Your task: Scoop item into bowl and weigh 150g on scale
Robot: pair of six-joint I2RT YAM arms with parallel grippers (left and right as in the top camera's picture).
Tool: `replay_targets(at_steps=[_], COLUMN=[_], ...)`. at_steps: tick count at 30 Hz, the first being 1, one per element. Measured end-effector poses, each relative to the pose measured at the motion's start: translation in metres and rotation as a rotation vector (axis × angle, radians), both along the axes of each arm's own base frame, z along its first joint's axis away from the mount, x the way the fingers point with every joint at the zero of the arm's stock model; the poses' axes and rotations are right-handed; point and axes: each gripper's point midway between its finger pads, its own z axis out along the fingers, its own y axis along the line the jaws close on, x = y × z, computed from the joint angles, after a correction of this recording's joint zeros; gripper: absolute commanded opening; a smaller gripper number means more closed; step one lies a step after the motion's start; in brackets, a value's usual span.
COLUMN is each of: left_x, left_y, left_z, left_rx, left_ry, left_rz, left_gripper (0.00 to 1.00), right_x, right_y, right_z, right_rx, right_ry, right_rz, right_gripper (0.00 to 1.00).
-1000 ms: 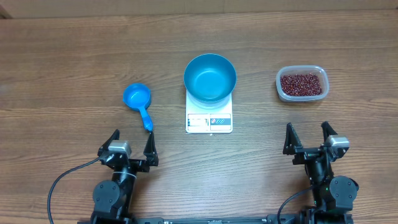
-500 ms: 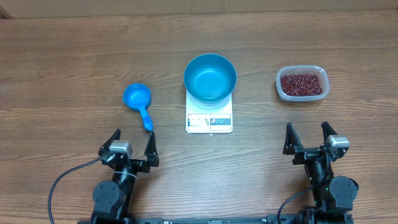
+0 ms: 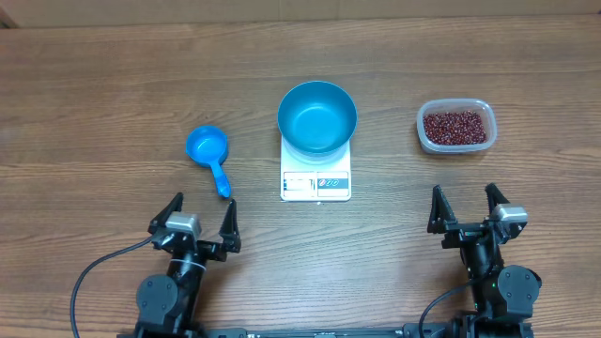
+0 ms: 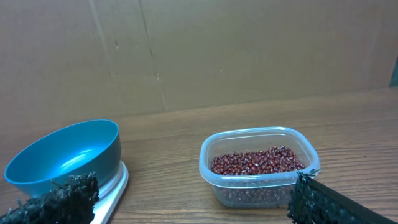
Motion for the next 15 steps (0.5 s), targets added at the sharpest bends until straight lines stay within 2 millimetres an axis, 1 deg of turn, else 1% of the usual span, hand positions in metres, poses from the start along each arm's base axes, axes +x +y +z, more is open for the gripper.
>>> replay_targets(at_steps=[7,15], left_x=[-0.004,0.002], left_y=[0.001,0.0], left_z=[0.027,0.037], left_rx=[0.0,0.006], left_ry=[-0.052,-0.009], left_rz=[-0.001,-0.001], left_gripper=[1.0,1.0], right_x=[0.0,0.0], right_y=[0.0,0.0], right_z=[0.0,0.0], right_rx=[0.0,0.0], right_ry=[0.0,0.0], right_rz=[0.0,0.0], right_gripper=[1.0,1.0])
